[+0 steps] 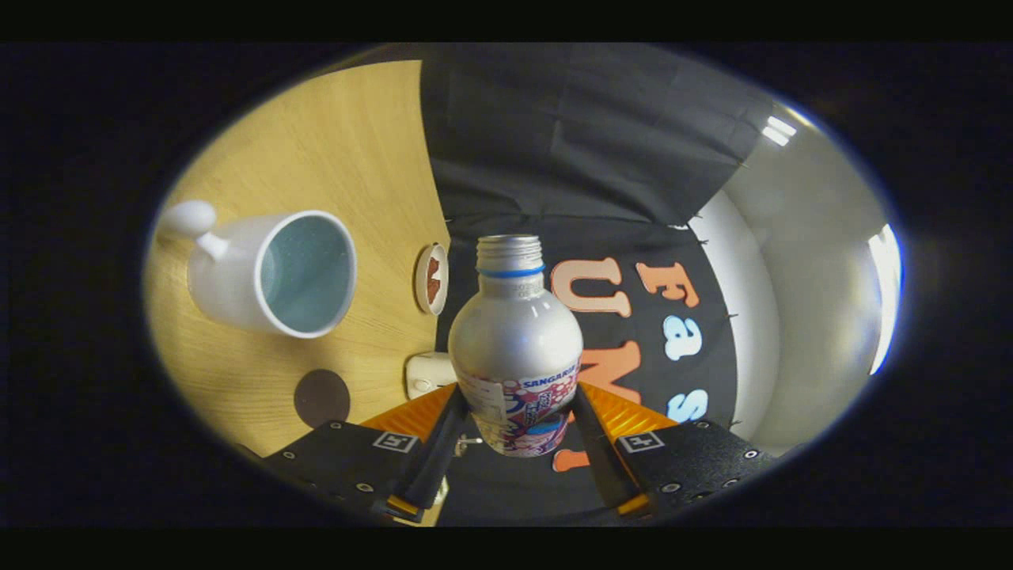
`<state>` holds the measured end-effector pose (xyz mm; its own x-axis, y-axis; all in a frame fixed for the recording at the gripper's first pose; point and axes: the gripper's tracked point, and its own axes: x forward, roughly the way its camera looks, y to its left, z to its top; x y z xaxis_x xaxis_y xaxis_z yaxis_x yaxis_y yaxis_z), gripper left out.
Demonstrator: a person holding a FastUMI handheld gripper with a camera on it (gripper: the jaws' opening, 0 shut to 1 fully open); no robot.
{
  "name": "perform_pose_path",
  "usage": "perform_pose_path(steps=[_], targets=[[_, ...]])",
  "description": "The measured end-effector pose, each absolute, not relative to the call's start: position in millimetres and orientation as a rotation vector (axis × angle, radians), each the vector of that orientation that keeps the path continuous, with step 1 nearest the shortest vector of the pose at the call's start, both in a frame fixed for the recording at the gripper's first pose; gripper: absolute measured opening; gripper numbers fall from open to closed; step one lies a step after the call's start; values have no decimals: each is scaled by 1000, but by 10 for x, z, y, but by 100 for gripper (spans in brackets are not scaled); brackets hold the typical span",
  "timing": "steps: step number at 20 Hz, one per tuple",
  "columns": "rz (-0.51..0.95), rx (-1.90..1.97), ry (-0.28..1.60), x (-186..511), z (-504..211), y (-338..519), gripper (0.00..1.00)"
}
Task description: Take the bottle from table, then pour the juice into the cup, finally place the bottle on the coaster
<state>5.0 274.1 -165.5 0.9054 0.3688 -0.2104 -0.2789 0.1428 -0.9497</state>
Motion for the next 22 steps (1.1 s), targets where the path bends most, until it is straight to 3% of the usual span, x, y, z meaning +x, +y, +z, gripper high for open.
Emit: perform_pose_path(steps=[5, 22], targets=[[493, -971, 132, 47, -1738, 2731, 77], [436, -277, 403, 300, -1936, 2490, 77]])
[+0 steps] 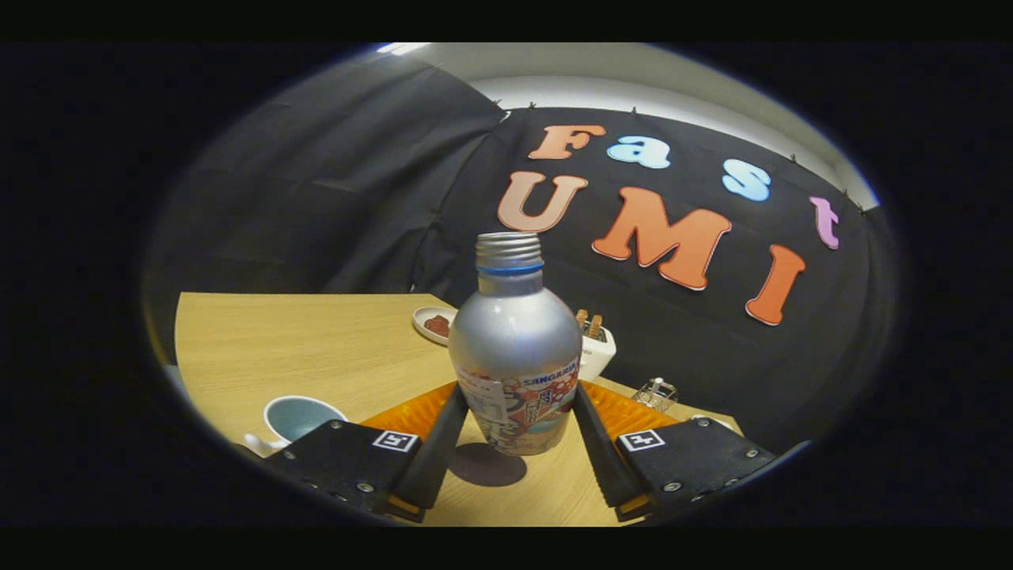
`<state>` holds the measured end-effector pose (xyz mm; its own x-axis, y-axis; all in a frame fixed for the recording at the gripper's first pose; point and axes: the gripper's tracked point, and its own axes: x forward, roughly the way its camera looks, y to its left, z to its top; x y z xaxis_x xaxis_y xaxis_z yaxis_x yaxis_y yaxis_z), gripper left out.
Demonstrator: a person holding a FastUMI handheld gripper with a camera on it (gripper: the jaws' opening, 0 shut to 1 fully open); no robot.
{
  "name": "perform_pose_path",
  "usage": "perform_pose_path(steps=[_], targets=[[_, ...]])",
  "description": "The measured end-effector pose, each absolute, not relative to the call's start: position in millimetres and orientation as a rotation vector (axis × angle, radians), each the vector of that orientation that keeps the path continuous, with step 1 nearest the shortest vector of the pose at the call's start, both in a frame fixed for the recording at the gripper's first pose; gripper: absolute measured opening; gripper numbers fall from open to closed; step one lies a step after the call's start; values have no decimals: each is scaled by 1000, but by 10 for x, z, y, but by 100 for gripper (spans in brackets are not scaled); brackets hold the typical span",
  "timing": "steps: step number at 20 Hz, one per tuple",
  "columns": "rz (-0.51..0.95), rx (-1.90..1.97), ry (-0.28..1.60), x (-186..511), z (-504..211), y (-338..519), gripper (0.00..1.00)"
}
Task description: Take the bottle from table, then pour the juice into the cup, finally place the bottle on the coaster
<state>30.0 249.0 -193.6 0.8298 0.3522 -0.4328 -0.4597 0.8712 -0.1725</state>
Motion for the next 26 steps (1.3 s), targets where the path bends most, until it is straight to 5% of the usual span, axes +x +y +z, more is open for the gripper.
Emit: perform_pose_path(steps=[26], targets=[[381, 9, 683, 212, -3003, 2301, 78]])
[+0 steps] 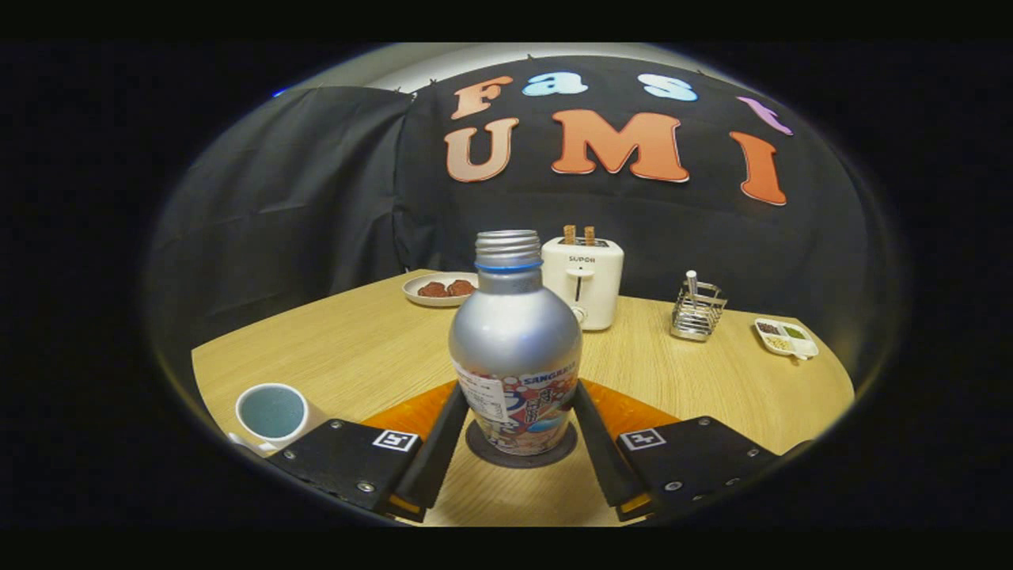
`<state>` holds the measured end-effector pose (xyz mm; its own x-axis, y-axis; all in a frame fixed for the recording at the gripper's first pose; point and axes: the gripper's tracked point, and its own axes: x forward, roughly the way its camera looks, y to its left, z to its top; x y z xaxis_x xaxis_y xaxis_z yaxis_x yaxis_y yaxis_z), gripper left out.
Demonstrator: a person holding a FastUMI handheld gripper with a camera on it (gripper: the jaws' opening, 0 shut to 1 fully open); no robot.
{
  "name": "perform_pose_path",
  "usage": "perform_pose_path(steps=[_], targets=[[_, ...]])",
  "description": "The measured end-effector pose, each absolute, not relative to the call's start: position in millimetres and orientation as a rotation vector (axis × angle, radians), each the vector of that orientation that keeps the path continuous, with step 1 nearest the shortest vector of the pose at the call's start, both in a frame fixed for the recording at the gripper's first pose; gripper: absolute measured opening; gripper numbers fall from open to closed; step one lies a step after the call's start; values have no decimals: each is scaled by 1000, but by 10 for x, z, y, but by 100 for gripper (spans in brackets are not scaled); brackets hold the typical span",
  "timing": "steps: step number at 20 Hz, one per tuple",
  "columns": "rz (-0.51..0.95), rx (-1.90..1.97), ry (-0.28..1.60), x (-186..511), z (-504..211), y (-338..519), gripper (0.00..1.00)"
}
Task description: Take the bottle from table, then pour the juice into the cup, finally place the bottle on the coaster
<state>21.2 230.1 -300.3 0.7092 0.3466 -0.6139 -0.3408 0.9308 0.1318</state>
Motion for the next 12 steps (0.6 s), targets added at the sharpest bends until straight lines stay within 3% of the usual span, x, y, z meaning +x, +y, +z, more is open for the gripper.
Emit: perform_pose_path(steps=[7, 12], targets=[[369, 38, 703, 248, -3086, 2286, 78], [366, 44, 721, 196, -3063, 2259, 86]])
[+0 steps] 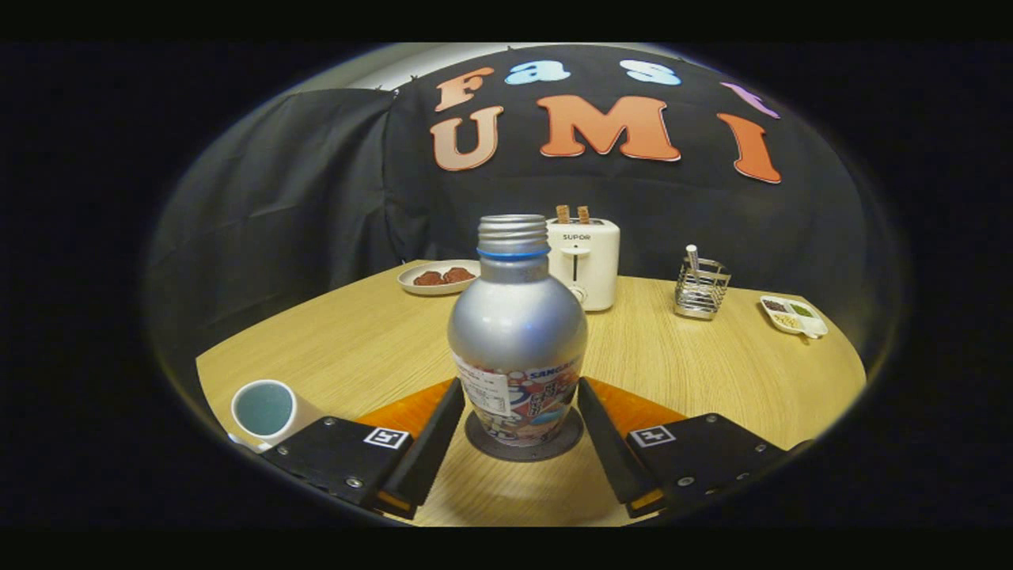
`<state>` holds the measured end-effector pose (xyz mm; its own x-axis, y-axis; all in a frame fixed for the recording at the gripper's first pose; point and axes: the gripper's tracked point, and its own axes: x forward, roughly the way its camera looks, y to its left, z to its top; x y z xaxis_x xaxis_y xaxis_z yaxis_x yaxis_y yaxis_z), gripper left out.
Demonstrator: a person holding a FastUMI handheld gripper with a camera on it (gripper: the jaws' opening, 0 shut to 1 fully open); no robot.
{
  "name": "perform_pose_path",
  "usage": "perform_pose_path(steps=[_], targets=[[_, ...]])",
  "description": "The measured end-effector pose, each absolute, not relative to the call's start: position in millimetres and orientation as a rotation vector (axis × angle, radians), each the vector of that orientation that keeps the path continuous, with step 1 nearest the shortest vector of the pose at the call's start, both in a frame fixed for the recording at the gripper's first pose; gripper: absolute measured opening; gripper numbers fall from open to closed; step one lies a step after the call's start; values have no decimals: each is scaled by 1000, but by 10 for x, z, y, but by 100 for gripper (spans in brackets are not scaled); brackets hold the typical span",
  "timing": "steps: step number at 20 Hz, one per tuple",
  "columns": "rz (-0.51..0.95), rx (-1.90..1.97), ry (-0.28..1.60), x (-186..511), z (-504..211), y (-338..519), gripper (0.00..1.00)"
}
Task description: Take the bottle from table, then pour the juice into the cup, finally place the bottle on the coaster
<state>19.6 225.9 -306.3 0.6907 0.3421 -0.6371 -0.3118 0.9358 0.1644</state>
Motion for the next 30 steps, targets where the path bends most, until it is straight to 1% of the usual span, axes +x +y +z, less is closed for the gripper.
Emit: perform_pose_path(steps=[3, 5, 10, 17, 27, 30], targets=[[364, 53, 678, 201, -2885, 2214, 94], [373, 73, 651, 173, -2731, 2171, 97], [371, 81, 548, 144, -2224, 1955, 97], [330, 82, 397, 28, -1636, 1571, 97], [229, 139, 340, -91, -1474, 994, 97], [206, 129, 304, -82, -1322, 880, 97]])
